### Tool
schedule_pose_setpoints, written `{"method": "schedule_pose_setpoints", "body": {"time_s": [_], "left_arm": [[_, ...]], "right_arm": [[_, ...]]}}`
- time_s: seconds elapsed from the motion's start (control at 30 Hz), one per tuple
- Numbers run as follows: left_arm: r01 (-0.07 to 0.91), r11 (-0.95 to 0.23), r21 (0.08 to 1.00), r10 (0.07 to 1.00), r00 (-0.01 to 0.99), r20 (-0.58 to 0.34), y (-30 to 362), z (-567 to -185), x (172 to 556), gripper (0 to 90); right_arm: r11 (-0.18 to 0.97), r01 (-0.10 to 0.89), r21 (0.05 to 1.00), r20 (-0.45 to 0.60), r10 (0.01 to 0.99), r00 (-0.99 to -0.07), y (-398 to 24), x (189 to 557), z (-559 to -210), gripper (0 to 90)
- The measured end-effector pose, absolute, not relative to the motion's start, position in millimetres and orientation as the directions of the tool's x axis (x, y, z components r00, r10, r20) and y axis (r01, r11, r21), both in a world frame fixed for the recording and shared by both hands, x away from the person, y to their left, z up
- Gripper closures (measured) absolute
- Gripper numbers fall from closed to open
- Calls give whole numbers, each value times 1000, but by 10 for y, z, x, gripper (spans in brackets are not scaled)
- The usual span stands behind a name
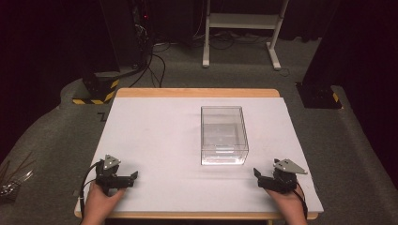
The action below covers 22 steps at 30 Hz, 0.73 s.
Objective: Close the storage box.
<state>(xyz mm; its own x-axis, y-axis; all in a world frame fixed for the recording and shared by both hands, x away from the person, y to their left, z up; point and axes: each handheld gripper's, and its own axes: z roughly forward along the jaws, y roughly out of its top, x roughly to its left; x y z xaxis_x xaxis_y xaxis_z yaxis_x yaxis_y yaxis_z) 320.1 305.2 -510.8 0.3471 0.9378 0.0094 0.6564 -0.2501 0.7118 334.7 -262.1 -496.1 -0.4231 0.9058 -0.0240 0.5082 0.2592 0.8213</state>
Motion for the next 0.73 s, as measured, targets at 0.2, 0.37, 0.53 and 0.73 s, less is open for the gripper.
{"method": "schedule_pose_setpoints", "body": {"time_s": [0.2, 0.37, 0.53, 0.73], "left_arm": [[657, -249, 712, 938, 347, 8, 3052, -5108, 3201, 6], [655, -251, 713, 938, 347, 12, 3052, -5109, 3201, 6], [655, -253, 712, 938, 348, 13, 3053, -5108, 3201, 6], [655, -251, 713, 938, 346, 12, 3052, -5109, 3201, 6]], "right_arm": [[281, 510, 813, -57, 910, -410, -2633, 3316, -4985, 122], [273, 514, 813, -68, 922, -382, -2632, 3316, -4993, 158], [252, 523, 814, -37, 922, -387, -2659, 3331, -4994, 159], [262, 527, 808, -38, 917, -397, -2648, 3333, -4995, 163]]}}
